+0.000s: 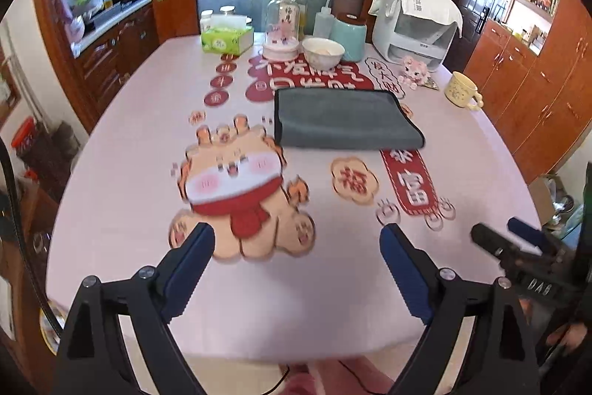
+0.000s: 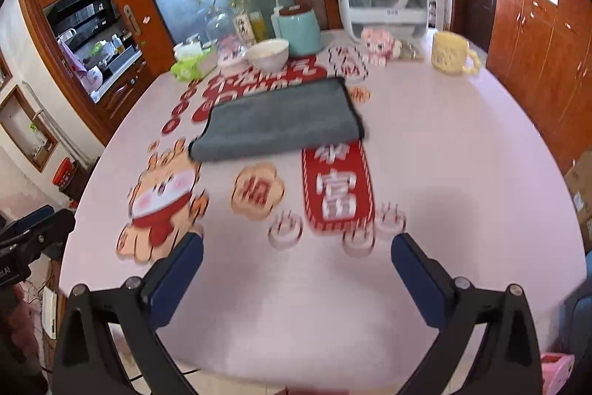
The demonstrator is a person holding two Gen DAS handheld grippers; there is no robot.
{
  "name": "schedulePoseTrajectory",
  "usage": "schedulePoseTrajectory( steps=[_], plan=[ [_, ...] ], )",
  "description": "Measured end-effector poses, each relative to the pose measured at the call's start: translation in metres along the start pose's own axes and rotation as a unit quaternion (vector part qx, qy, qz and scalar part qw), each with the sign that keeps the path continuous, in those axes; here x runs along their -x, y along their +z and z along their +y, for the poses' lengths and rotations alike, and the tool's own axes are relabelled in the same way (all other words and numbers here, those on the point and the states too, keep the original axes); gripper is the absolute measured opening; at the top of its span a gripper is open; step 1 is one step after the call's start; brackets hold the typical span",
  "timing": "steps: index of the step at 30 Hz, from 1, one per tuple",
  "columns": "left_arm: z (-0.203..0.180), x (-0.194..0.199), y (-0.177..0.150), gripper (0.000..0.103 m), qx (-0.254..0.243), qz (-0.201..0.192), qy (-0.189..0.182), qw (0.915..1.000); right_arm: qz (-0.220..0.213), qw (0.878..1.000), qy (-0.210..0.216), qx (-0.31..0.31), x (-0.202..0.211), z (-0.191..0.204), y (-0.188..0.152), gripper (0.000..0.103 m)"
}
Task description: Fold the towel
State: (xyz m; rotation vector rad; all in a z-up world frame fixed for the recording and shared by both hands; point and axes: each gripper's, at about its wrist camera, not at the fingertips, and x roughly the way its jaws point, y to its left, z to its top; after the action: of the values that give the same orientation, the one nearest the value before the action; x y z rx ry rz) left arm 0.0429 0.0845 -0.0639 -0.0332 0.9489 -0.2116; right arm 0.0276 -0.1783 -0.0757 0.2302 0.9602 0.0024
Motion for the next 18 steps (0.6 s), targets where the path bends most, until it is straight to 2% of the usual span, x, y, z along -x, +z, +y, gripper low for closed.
schedulePoseTrajectory(
  steps=[5, 8, 14, 18],
  plan=[
    [-0.010, 0.017, -0.030, 0.090, -0.001, 0.005, -0.002, 1.0000, 0.023, 1.000, -0.001, 0.010, 0.021, 0.006, -0.038, 0.102],
    [-0.016, 0.030, -0.039, 0.090, 0.014, 0.010, -0.004, 0.9998, 0.029, 0.999, 0.002, 0.013, 0.039, 0.005, -0.051, 0.102],
    [-0.031, 0.053, -0.040, 0.090, 0.026, 0.000, 0.006, 0.9997, 0.014, 1.000, 0.004, 0.019, 0.080, 0.000, -0.054, 0.102],
    [-0.044, 0.071, -0.040, 0.090, 0.024, -0.020, 0.027, 0.9992, -0.001, 0.999, 0.000, 0.036, 0.106, 0.000, -0.050, 0.102]
  ],
)
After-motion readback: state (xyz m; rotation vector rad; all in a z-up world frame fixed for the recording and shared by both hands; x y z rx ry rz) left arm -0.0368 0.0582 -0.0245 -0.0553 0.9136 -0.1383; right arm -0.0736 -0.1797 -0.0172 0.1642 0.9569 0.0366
